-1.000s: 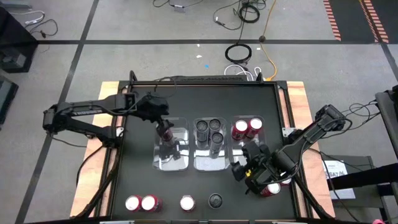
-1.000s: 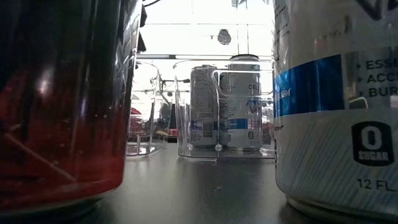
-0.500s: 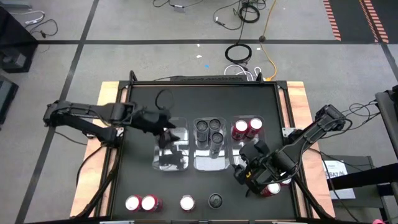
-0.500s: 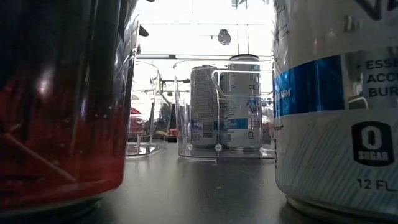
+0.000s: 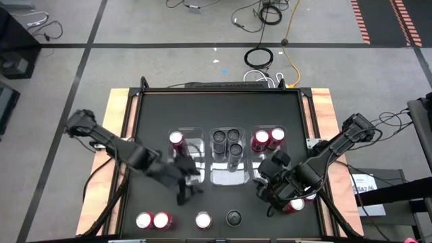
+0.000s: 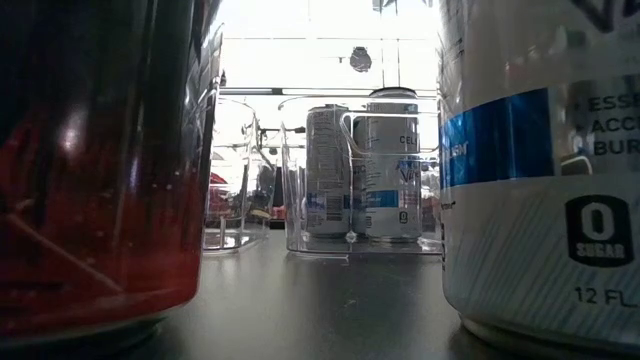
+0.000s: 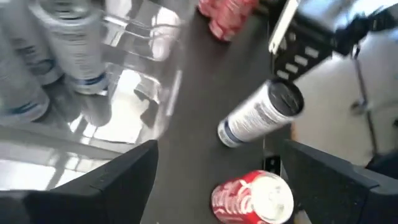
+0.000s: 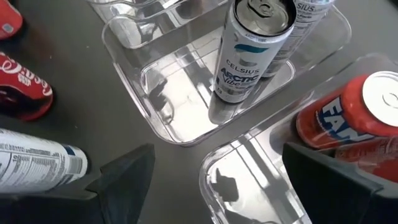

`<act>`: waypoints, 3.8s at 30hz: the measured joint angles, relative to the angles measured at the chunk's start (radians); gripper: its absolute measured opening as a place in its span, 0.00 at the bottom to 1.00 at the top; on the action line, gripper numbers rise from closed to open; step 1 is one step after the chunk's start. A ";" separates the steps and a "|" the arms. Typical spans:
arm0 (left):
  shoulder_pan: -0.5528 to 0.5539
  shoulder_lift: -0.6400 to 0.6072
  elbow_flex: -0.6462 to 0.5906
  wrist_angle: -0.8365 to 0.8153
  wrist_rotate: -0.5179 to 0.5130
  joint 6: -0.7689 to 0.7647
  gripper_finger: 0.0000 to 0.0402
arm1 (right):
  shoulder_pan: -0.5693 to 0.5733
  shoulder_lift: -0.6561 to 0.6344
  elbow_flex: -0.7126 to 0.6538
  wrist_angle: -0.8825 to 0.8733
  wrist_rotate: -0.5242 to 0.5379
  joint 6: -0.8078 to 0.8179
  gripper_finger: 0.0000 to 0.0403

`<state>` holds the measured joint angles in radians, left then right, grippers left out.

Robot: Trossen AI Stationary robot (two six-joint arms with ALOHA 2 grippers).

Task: Sort soda cans
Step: Put the left red soda can into the left transparent bin

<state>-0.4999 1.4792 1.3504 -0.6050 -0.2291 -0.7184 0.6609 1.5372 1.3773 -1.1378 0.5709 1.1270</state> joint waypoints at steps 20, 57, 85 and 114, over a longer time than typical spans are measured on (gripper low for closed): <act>-0.105 0.487 0.486 -0.297 0.182 0.133 0.86 | 0.015 0.000 0.000 -0.003 -0.064 -0.031 0.86; -0.123 0.626 0.480 -0.318 0.220 0.131 0.84 | 0.016 0.000 0.000 0.000 -0.106 -0.029 0.86; -0.060 0.626 0.739 -0.626 0.224 0.096 0.79 | 0.016 0.000 0.000 0.001 -0.105 -0.040 0.86; 0.167 0.442 0.969 -0.964 -0.024 0.509 0.79 | 0.015 0.000 0.000 0.005 -0.099 0.139 0.86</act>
<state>-0.3325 1.9212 2.3197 -1.5692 -0.2535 -0.2093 0.6762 1.5368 1.3773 -1.1328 0.4714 1.2657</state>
